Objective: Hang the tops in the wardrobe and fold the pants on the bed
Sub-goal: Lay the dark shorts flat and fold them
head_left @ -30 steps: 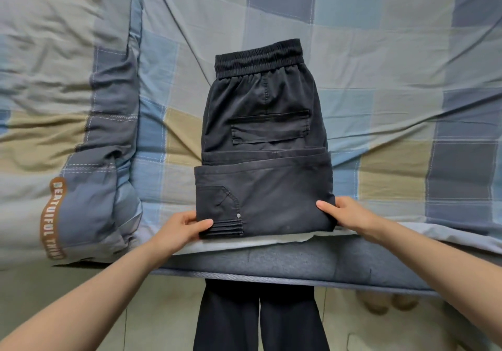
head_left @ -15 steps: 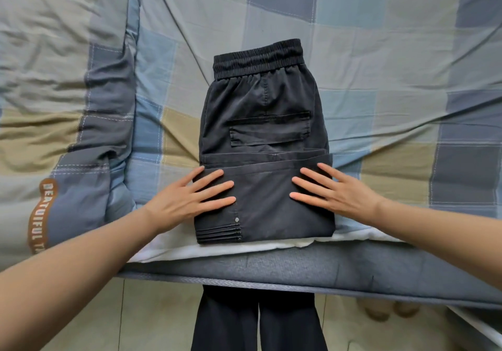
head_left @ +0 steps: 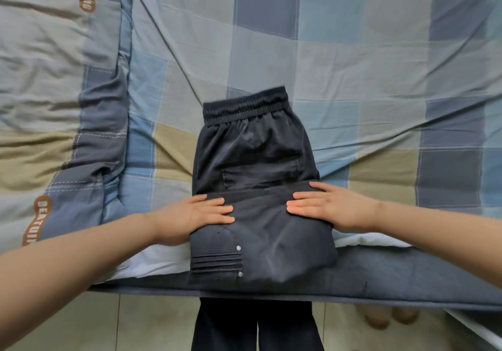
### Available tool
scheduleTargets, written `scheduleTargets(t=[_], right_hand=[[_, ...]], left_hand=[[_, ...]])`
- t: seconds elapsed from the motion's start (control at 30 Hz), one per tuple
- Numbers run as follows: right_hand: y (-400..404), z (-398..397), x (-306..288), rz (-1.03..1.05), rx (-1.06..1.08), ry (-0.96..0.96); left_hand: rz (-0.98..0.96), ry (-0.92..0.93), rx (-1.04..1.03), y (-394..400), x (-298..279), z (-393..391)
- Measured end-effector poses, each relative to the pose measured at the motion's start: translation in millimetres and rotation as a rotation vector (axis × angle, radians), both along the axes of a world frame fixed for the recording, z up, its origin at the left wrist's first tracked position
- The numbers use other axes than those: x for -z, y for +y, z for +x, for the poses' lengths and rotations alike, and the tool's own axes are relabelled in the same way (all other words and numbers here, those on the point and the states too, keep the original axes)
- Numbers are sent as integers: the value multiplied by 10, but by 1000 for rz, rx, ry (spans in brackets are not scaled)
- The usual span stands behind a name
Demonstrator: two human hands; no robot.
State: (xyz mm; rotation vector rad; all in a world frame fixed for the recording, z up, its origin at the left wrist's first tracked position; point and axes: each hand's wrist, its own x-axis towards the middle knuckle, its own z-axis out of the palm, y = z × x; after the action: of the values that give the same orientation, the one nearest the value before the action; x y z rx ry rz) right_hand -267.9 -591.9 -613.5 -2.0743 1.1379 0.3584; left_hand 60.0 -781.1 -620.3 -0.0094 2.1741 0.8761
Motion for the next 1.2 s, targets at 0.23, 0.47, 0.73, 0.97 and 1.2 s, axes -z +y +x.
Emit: scheduleTargets(t=[0.23,0.47,0.73,0.97,1.2], right_hand=[[67,-100,-263,537,1560,-567],[-244,108,-1,349,1856,-458],[-437,68,-31,74,1655,-444],[-561,82,125,303,1856,-356],[-506,175,111,583,1753,-516]], left_hand=[[956,-470,-1339,104,-355,-71],[726,-162,-1909,439,-138,-82],[712,-199,-2090,908,-63,244],[521,-182,-2346,752,149,-152],[311,-33,-2468,860,63,-317]])
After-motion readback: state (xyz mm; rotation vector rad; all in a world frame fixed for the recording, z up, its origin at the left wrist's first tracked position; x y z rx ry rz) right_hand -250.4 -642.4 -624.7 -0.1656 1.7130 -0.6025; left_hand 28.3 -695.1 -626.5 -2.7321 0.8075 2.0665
